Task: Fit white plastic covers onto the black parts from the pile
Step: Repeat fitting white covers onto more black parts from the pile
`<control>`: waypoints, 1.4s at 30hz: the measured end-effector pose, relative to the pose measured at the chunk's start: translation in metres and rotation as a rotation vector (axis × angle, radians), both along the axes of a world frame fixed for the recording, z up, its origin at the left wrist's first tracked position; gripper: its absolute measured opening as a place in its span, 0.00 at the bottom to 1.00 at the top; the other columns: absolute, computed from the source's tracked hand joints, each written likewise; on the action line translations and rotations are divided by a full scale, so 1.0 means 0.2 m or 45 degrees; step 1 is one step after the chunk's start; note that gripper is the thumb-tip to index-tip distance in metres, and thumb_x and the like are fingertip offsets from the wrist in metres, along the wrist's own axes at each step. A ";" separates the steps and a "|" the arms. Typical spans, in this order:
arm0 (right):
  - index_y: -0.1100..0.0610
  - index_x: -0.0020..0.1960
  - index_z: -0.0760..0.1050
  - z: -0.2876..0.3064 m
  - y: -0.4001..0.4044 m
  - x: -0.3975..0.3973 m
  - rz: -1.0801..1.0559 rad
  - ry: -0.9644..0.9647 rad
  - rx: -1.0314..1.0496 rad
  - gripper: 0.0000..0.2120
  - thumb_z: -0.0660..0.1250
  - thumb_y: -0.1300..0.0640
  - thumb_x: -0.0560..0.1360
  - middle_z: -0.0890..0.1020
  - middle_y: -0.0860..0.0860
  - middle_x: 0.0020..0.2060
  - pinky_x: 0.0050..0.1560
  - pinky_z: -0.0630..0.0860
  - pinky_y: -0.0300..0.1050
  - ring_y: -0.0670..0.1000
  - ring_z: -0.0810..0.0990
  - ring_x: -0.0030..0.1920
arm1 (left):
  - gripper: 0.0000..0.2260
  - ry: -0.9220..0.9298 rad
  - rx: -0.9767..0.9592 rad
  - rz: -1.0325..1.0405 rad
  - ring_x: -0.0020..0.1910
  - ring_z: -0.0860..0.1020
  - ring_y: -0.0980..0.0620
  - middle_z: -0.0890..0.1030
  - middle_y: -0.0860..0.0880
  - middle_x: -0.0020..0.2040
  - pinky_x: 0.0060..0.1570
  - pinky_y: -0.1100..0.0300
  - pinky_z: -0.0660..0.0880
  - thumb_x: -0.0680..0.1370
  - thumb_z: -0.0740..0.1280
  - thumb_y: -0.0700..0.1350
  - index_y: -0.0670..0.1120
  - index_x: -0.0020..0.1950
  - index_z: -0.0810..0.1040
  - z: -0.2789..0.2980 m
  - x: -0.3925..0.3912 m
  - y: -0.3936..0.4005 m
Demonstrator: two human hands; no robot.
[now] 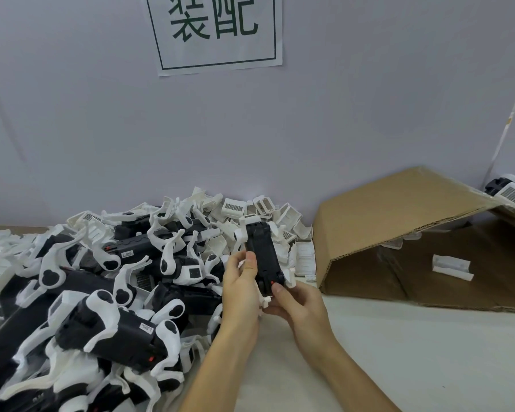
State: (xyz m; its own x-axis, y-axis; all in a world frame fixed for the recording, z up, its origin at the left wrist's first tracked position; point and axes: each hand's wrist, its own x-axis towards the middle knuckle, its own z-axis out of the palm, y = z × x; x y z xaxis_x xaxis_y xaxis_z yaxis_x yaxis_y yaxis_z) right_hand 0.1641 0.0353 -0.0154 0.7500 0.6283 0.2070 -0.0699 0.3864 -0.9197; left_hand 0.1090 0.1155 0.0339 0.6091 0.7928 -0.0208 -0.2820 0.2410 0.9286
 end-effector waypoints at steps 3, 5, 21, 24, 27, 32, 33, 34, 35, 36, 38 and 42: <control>0.55 0.51 0.83 0.00 -0.01 0.01 -0.303 -0.256 -0.054 0.09 0.69 0.67 0.78 0.87 0.52 0.42 0.48 0.83 0.45 0.53 0.86 0.45 | 0.12 -0.002 0.028 -0.030 0.58 0.82 0.43 0.86 0.44 0.53 0.62 0.43 0.76 0.84 0.61 0.43 0.48 0.52 0.85 0.00 0.00 0.00; 0.52 0.49 0.82 0.01 -0.02 0.02 -0.529 -0.402 -0.065 0.10 0.71 0.67 0.76 0.86 0.48 0.41 0.44 0.81 0.39 0.48 0.86 0.44 | 0.13 -0.009 0.004 -0.042 0.56 0.83 0.49 0.86 0.47 0.52 0.61 0.50 0.76 0.84 0.61 0.41 0.49 0.50 0.86 0.00 0.00 0.00; 0.57 0.60 0.72 0.00 -0.04 0.02 -0.856 -1.091 -0.203 0.19 0.61 0.65 0.70 0.73 0.48 0.54 0.57 0.72 0.38 0.46 0.74 0.56 | 0.21 -0.011 -0.137 -0.053 0.58 0.82 0.41 0.85 0.41 0.55 0.66 0.41 0.73 0.81 0.63 0.58 0.42 0.61 0.80 0.02 -0.02 0.00; 0.54 0.61 0.75 -0.02 -0.04 0.06 -0.696 -0.954 -0.575 0.16 0.63 0.64 0.74 0.75 0.46 0.53 0.57 0.74 0.44 0.45 0.73 0.54 | 0.21 -0.098 -0.264 0.002 0.57 0.82 0.40 0.85 0.40 0.54 0.66 0.40 0.74 0.80 0.64 0.56 0.41 0.63 0.79 0.03 -0.02 0.01; 0.49 0.63 0.73 -0.06 -0.04 0.08 -0.423 -1.056 -0.839 0.15 0.65 0.54 0.77 0.75 0.43 0.53 0.60 0.71 0.46 0.48 0.73 0.59 | 0.22 -0.139 -0.282 0.002 0.55 0.83 0.40 0.85 0.38 0.53 0.64 0.41 0.75 0.79 0.64 0.54 0.37 0.64 0.78 0.03 -0.02 0.00; 0.45 0.63 0.77 -0.09 -0.02 0.10 -0.306 -1.312 -1.068 0.14 0.65 0.53 0.78 0.75 0.40 0.59 0.61 0.63 0.44 0.44 0.68 0.66 | 0.24 -0.128 -0.265 -0.032 0.59 0.79 0.32 0.81 0.32 0.58 0.64 0.37 0.74 0.80 0.63 0.53 0.34 0.65 0.76 0.03 -0.02 0.00; 0.47 0.58 0.80 -0.09 -0.01 0.11 -0.336 -1.303 -1.039 0.10 0.66 0.54 0.78 0.76 0.42 0.57 0.59 0.66 0.44 0.46 0.70 0.63 | 0.24 -0.128 -0.264 -0.035 0.60 0.79 0.31 0.81 0.32 0.59 0.64 0.37 0.73 0.81 0.63 0.53 0.34 0.66 0.76 0.03 -0.02 0.01; 0.50 0.54 0.81 -0.09 -0.01 0.11 -0.377 -1.253 -0.973 0.06 0.68 0.55 0.79 0.76 0.44 0.56 0.59 0.68 0.44 0.47 0.73 0.61 | 0.24 -0.127 -0.253 -0.046 0.60 0.79 0.31 0.80 0.31 0.59 0.64 0.38 0.73 0.81 0.62 0.53 0.34 0.66 0.75 0.03 -0.02 0.01; 0.54 0.52 0.81 -0.09 -0.01 0.12 -0.427 -1.183 -0.865 0.04 0.68 0.56 0.79 0.76 0.46 0.55 0.58 0.70 0.43 0.47 0.74 0.58 | 0.24 -0.129 -0.232 -0.059 0.61 0.78 0.31 0.80 0.31 0.59 0.64 0.39 0.72 0.82 0.61 0.53 0.34 0.66 0.75 0.02 -0.02 0.01; 0.56 0.50 0.80 -0.08 -0.02 0.12 -0.465 -1.100 -0.762 0.03 0.68 0.57 0.79 0.75 0.47 0.55 0.56 0.71 0.41 0.45 0.74 0.56 | 0.24 -0.135 -0.207 -0.069 0.61 0.78 0.32 0.80 0.31 0.59 0.64 0.40 0.72 0.82 0.61 0.53 0.33 0.66 0.75 0.02 -0.02 0.01; 0.52 0.46 0.76 -0.05 -0.03 0.13 -0.488 -0.926 -0.590 0.05 0.68 0.61 0.79 0.77 0.47 0.51 0.48 0.70 0.36 0.40 0.75 0.50 | 0.24 -0.140 -0.161 -0.076 0.59 0.80 0.35 0.82 0.33 0.56 0.66 0.42 0.73 0.82 0.60 0.53 0.34 0.65 0.76 0.01 -0.02 0.01; 0.49 0.46 0.76 0.06 -0.05 0.14 -0.516 -0.576 -0.389 0.07 0.73 0.49 0.74 0.82 0.45 0.41 0.37 0.73 0.31 0.43 0.79 0.41 | 0.19 -0.135 -0.108 -0.116 0.59 0.81 0.37 0.83 0.35 0.56 0.67 0.40 0.72 0.82 0.62 0.51 0.36 0.63 0.78 -0.01 -0.01 0.01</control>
State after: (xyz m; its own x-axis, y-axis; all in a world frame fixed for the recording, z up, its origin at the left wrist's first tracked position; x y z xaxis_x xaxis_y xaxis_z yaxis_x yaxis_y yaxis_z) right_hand 0.1928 0.0253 -0.0039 0.8199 0.3961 0.4133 0.4427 0.0191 -0.8965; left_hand 0.1073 0.1185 0.0328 0.6807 0.7324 -0.0170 -0.3509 0.3463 0.8700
